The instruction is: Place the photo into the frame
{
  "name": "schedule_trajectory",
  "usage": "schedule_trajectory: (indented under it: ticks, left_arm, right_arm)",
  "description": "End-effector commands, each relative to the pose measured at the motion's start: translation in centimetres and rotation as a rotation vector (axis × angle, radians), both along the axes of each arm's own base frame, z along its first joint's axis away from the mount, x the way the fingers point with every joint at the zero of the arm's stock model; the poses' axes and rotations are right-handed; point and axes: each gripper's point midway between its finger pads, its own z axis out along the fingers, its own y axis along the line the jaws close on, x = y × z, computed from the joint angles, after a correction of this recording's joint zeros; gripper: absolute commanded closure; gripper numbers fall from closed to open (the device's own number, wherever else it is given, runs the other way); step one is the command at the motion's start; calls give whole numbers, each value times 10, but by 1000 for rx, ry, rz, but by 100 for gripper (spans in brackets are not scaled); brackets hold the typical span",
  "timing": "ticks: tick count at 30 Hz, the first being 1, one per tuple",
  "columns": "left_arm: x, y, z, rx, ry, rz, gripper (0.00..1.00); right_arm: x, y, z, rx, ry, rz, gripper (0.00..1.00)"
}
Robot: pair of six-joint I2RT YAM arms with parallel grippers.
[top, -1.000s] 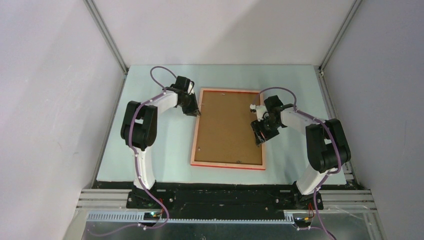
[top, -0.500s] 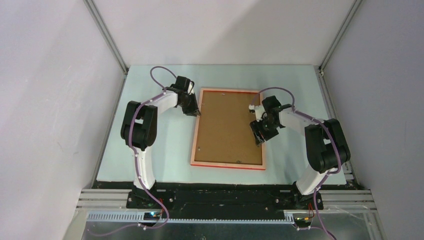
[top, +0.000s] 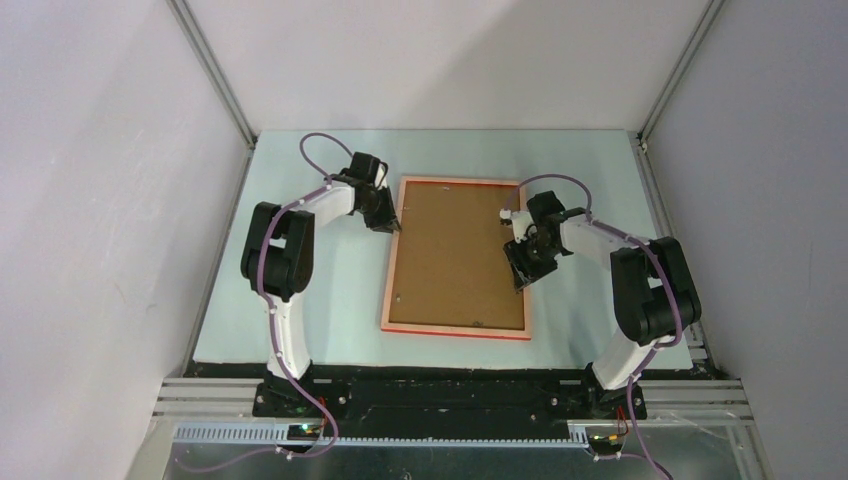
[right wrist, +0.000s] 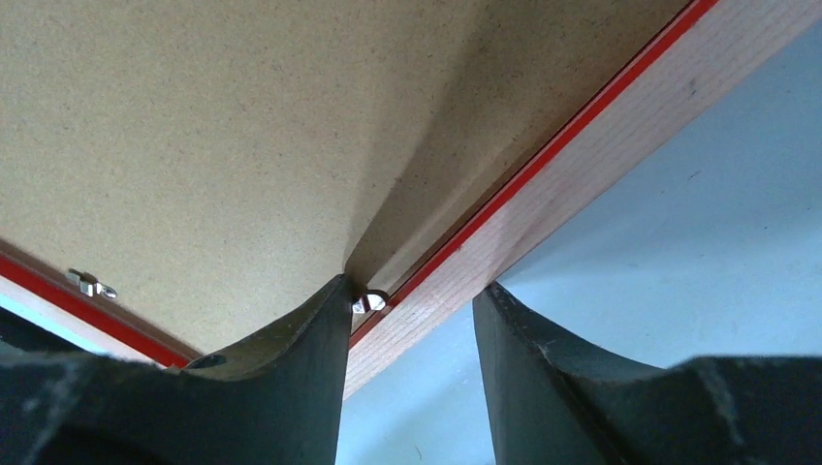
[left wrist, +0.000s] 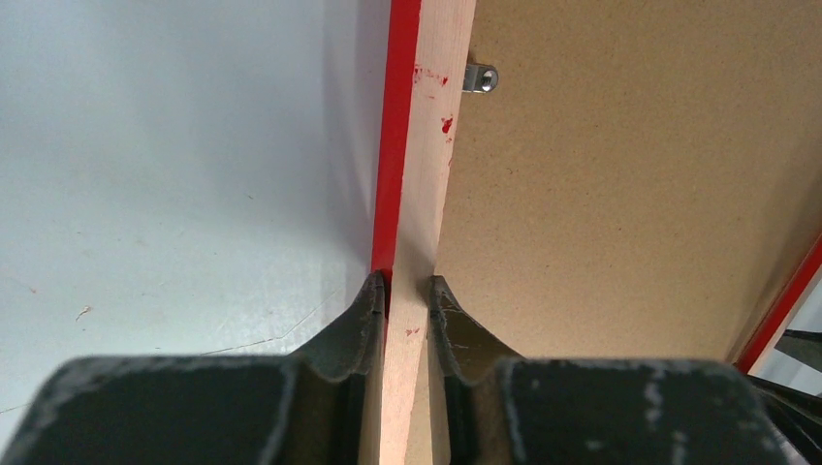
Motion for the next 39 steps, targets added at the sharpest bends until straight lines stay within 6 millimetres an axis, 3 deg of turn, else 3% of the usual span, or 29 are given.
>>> schedule_trajectory:
  ticks: [1, 19, 29, 39]
  left_arm:
    - [-3, 23, 5, 43, 5, 54, 100]
    - [-2, 26, 5, 45, 5, 59, 100]
    - [-7, 22, 12, 15, -5, 40, 100]
    - [-13, 7, 15, -77, -11, 6, 100]
  right_arm:
    - [-10, -9, -11, -24, 45, 56, 49]
    - [-9, -17, -13, 17, 71, 70, 47]
    - [30, -13, 11, 213, 112, -158, 38]
    - [55, -10, 8, 232, 100, -204, 38]
